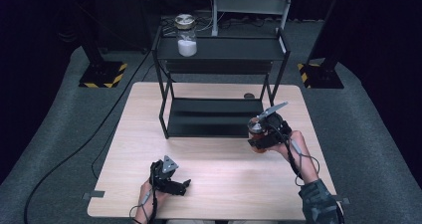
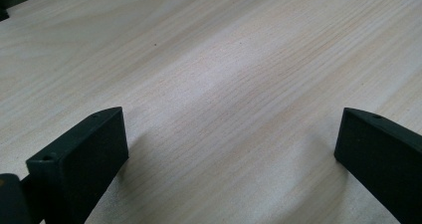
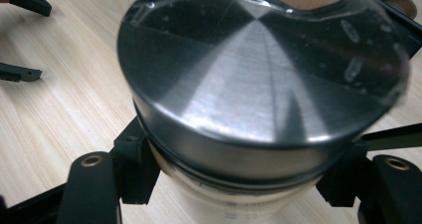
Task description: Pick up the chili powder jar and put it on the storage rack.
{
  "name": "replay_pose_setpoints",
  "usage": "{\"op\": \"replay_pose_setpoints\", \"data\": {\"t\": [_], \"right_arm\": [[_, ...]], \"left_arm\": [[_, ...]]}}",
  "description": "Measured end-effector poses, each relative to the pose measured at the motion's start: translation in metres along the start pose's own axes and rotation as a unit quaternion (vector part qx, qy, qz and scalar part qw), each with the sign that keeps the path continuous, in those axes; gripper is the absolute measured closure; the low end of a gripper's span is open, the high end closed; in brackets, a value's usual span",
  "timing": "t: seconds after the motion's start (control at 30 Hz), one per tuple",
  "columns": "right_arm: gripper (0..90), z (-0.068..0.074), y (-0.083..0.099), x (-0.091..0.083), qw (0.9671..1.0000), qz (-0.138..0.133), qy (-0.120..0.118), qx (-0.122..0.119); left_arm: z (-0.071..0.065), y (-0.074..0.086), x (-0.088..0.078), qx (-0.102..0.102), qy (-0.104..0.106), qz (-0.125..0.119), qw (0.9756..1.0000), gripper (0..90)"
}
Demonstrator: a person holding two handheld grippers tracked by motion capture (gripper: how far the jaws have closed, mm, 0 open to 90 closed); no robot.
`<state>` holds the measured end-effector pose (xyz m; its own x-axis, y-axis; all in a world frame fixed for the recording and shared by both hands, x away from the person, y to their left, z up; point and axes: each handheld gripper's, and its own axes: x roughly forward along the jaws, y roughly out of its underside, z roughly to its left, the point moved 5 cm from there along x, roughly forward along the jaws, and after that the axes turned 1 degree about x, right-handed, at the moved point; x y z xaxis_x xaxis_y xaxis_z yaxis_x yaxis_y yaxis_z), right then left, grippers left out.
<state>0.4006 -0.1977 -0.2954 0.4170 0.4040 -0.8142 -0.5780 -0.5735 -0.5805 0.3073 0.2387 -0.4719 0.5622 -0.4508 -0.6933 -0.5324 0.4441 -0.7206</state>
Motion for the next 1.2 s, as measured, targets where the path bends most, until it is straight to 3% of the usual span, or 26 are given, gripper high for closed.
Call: {"op": "replay_pose_setpoints", "data": {"t": [1.2], "right_arm": [[30.7, -0.011, -0.054, -0.024, 0.9991, 0.013, 0.037, -0.013]], "left_arm": [[0.000, 0.000, 0.000, 0.000, 0.000, 0.000, 1.0000, 0.0]]}}
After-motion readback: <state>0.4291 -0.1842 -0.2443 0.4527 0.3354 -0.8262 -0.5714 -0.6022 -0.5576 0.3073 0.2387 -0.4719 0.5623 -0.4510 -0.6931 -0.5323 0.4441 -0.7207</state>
